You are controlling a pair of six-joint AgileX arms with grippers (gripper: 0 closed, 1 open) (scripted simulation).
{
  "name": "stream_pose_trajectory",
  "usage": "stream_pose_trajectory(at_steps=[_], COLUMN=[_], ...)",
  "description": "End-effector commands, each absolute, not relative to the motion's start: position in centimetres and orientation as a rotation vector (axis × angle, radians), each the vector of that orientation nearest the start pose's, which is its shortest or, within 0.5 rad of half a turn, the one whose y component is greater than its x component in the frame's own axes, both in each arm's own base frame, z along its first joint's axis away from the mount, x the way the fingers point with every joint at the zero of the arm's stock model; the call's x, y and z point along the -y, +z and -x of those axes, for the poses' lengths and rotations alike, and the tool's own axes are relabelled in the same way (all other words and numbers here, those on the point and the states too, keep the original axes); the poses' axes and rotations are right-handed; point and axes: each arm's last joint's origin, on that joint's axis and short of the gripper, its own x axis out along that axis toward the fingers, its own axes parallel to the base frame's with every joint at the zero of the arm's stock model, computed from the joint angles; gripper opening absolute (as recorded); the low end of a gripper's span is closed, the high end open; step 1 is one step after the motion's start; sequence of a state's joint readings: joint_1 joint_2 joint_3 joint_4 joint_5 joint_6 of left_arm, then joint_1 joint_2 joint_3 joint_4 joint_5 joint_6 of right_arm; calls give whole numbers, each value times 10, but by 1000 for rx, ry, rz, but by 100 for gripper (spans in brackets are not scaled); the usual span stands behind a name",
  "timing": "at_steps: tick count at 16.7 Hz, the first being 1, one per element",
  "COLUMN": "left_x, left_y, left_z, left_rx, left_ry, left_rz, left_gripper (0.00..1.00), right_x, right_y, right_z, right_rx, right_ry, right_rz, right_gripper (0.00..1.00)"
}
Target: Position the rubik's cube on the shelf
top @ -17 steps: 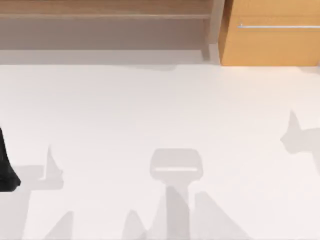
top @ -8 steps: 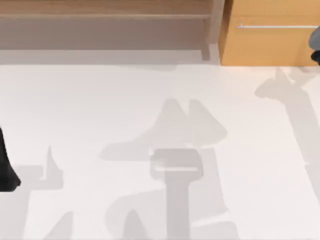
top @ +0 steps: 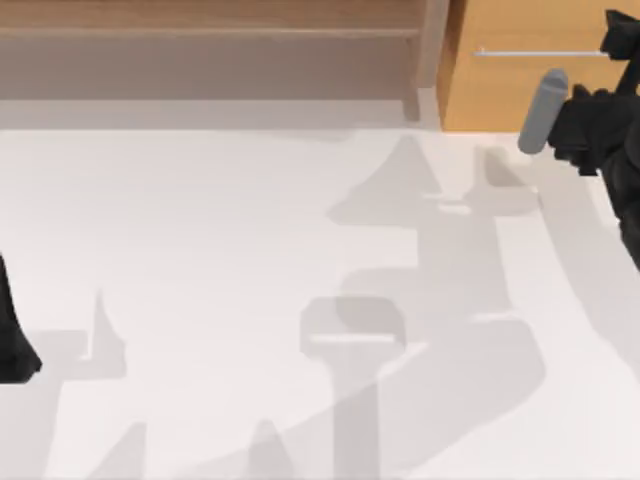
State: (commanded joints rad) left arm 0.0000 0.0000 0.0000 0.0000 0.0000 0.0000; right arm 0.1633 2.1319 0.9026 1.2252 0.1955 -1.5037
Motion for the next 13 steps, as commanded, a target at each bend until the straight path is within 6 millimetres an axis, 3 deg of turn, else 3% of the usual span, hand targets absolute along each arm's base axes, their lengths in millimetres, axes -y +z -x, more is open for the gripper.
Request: stream_pose_trajectory(at_steps=[4,10,13], left_x=[1,1,1], left_y=[160,160,160], left_z=[-106,-106,-106], left_rx=[0,0,0], left_ry=[0,0,0], left_rz=[0,0,0], left_gripper=[100,100,100], right_x=[-70,-67,-69], right_y=[89,89,89], right_z=[-406,-406,-417], right_rx=[-8,-13,-8], right_ry=[-8,-7,-8], right_rz=[1571,1570,1571], right_gripper=[100,100,100])
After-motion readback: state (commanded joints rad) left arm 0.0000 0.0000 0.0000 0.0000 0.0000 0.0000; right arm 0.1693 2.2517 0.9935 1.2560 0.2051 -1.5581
